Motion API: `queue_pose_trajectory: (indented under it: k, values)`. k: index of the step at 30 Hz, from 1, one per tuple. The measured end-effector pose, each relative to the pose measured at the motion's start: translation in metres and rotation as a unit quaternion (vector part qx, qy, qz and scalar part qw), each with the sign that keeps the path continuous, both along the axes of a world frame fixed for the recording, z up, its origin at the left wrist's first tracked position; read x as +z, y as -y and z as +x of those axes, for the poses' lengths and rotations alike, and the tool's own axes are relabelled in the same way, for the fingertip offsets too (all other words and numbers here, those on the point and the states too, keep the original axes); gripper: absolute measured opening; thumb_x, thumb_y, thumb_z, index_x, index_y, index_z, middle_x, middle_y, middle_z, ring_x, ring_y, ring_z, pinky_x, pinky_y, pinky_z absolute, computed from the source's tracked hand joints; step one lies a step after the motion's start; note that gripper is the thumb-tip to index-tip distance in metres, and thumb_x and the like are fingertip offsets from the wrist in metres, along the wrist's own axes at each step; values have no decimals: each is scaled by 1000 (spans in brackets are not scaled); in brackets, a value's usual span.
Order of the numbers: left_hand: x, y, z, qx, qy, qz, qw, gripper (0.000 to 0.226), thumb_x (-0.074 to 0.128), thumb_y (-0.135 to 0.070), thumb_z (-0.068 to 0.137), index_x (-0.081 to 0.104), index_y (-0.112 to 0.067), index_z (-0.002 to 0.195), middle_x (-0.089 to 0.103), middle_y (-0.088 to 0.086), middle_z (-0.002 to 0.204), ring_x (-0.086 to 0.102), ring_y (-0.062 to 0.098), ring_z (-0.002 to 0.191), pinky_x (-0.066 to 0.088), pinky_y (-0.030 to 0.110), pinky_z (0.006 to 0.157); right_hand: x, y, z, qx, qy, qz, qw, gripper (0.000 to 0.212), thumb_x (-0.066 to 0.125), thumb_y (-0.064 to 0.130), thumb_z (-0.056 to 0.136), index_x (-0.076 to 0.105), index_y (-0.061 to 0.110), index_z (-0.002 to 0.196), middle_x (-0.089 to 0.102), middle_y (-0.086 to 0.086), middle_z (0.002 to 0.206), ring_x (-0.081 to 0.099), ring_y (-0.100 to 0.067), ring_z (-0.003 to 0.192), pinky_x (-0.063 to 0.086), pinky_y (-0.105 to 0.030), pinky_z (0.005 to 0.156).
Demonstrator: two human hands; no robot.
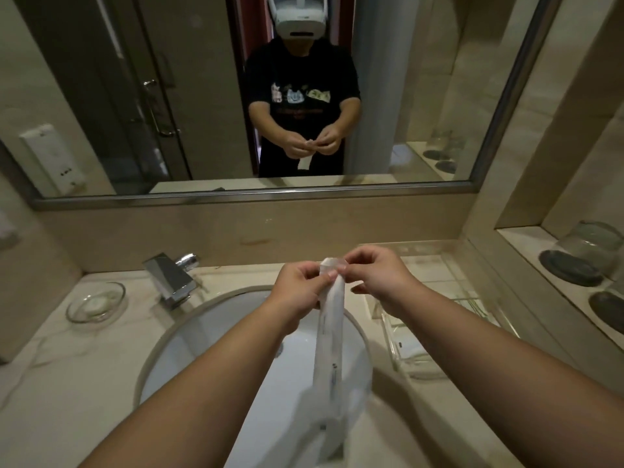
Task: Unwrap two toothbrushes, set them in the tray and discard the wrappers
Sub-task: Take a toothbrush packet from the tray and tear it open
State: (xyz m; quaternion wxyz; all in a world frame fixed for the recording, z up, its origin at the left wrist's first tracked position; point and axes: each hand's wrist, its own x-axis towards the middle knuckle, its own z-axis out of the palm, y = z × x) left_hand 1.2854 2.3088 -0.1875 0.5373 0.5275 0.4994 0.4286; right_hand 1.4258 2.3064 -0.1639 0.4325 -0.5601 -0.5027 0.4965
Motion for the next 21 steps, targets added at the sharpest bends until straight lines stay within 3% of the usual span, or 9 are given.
queue_pose_trajectory:
  k: [3, 8, 11, 14, 19, 21]
  values:
    - [-10, 3, 15, -1, 8, -13, 1000, 15, 60, -18, 88, 67, -12, 77, 64, -1, 63, 56, 5, 46, 42, 18, 42, -9, 5, 14, -34, 11, -12, 999, 21, 68, 1, 79, 55, 12, 66, 61, -5, 65, 60, -16, 57, 47, -23, 50]
    - [-22, 4, 40, 10, -39, 8, 999, 25, 57, -25, 89, 62, -2, 79, 52, 8, 66, 42, 16, 58, 34, 23, 50, -18, 15, 35, -49, 29, -10, 998, 17, 69, -1, 77, 59, 11, 68, 60, -8, 59, 58, -13, 47, 50, -22, 49]
    - [-24, 6, 51, -12, -53, 23, 998, 22, 57, -24, 89, 63, -9, 73, 53, 5, 62, 41, 14, 54, 34, 19, 46, -21, 21, 48, -59, 38, -15, 997, 13, 70, -1, 76, 63, 10, 73, 61, -6, 58, 58, -8, 43, 51, -20, 48]
    - [-25, 7, 61, -28, -46, 28, 998, 24, 58, -22, 88, 59, -17, 65, 54, 12, 68, 43, 20, 61, 36, 30, 57, -24, 26, 60, -77, 46, -8, 996, 15, 70, 1, 76, 63, 10, 67, 62, -5, 56, 59, -7, 43, 52, -21, 49]
    - [-28, 10, 72, -60, -35, 14, 997, 27, 56, -22, 90, 57, 1, 76, 50, 14, 70, 41, 22, 65, 34, 34, 60, -30, 32, 72, -94, 8, -21, 995, 19, 71, -1, 75, 63, 10, 62, 63, -1, 51, 58, -12, 46, 52, -22, 49]
    - [-30, 10, 74, -68, -26, -1, 997, 26, 56, -21, 90, 58, -1, 75, 52, 15, 70, 43, 23, 65, 36, 35, 60, -32, 34, 76, -93, -4, -27, 995, 20, 70, -2, 76, 62, 10, 62, 63, -4, 53, 59, -11, 45, 51, -21, 48]
